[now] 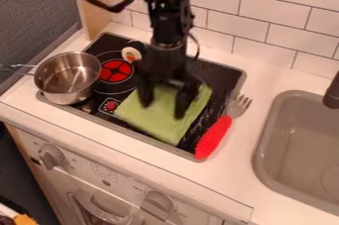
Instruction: Moved the green cloth to the bottom part of the burner
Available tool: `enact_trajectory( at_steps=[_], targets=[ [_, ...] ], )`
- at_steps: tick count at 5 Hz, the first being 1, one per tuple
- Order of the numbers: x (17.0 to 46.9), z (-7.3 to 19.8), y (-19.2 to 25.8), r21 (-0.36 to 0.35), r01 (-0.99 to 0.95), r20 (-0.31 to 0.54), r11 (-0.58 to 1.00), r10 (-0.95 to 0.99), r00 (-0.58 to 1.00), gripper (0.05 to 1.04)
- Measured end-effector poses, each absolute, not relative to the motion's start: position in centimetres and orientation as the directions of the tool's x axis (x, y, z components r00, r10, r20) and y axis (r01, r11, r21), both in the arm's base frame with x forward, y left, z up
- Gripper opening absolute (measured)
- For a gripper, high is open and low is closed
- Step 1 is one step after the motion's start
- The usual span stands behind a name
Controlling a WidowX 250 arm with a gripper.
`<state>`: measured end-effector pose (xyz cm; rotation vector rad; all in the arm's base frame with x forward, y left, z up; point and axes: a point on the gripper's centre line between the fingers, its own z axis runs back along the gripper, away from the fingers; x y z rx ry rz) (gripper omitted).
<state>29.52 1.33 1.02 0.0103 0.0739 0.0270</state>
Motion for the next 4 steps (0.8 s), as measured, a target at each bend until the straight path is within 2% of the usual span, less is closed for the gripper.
enact_trajectory(
  at_steps=[1, 3, 4],
  targets=[
    [27.0, 1.3, 1.6, 0.039, -0.048, -0.094, 0.998, 0.052, 0.994, 0.999],
    [26.5, 1.2, 1.7, 0.038, -0.061, -0.095, 0.997, 0.064, 0.993, 0.999],
    [26.7, 2.7, 1.8, 0.034, -0.060, -0.034, 0.998, 0.062, 0.998, 0.999]
  ],
)
